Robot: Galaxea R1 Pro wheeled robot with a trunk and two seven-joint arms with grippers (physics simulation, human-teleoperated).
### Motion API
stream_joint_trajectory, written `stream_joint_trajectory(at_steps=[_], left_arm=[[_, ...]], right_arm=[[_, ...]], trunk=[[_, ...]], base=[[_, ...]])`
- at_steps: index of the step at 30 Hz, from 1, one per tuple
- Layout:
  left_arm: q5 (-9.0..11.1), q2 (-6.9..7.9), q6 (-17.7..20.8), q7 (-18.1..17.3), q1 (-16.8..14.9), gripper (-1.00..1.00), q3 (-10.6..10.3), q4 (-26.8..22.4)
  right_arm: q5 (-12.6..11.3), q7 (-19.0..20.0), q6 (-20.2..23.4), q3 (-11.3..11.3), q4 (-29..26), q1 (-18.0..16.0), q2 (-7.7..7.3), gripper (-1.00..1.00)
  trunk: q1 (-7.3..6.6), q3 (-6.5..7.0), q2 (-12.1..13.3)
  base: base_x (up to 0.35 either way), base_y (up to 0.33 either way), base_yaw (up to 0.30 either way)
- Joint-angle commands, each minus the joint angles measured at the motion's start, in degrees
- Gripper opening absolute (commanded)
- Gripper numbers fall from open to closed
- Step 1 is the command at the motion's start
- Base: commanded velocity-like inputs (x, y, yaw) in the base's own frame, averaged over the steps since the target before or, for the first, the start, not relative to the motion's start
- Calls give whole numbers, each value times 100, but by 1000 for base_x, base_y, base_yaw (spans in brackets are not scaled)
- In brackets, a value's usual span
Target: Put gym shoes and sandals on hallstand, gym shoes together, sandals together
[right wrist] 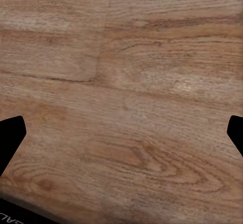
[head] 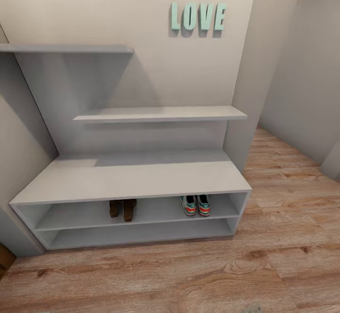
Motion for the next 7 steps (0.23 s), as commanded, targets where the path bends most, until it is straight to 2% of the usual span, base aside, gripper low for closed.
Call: stream_joint_trajectory(at_steps=[1, 7], left_arm=[[30, 3, -6, -28, -4, 100, 1, 8], [31, 3, -6, -29, -4, 100, 4, 8]], right_arm=[[-45, 17, -19, 45, 5, -4, -3, 100], [-45, 17, -17, 45, 5, -4, -4, 100]], trunk=[[-1, -5, -2], [-1, -5, -2]], base=[[0, 0, 0], [0, 0, 0]])
